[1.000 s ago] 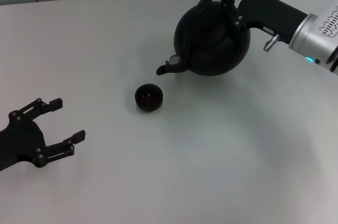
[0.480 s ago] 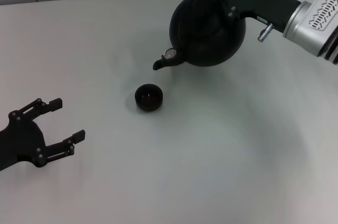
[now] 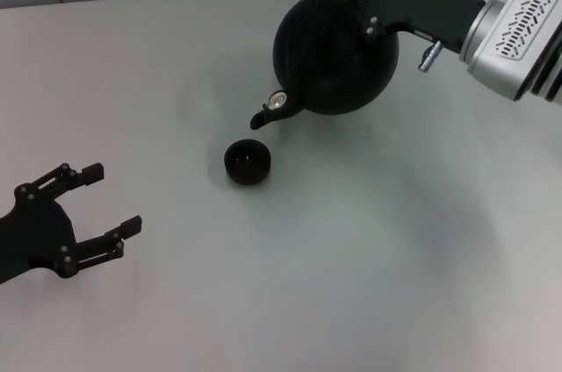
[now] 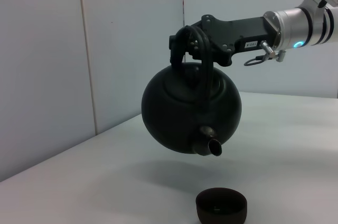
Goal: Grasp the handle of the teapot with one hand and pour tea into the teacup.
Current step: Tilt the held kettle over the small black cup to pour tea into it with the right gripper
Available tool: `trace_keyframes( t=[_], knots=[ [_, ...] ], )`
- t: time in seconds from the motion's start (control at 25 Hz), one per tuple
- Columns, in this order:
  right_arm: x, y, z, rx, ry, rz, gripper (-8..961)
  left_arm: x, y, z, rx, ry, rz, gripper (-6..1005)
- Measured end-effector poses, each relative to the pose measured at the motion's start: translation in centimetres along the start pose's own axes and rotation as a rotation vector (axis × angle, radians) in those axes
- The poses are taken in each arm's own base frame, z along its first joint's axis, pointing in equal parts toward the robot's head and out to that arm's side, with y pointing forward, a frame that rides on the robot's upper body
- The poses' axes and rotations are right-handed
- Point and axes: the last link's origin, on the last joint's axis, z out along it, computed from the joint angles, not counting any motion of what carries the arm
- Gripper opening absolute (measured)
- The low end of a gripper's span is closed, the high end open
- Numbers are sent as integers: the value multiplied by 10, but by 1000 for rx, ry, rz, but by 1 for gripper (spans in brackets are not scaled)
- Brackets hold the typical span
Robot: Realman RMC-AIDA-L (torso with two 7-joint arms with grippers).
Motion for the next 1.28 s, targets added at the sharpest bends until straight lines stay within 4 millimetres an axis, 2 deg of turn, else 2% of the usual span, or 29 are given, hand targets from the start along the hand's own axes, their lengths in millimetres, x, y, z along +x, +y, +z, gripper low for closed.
trace_keyframes(
  t=[1.28],
  knots=[
    [-11, -4, 11, -83, -13, -162, 76, -1, 0, 0, 4, -4, -6, 863]
  ],
)
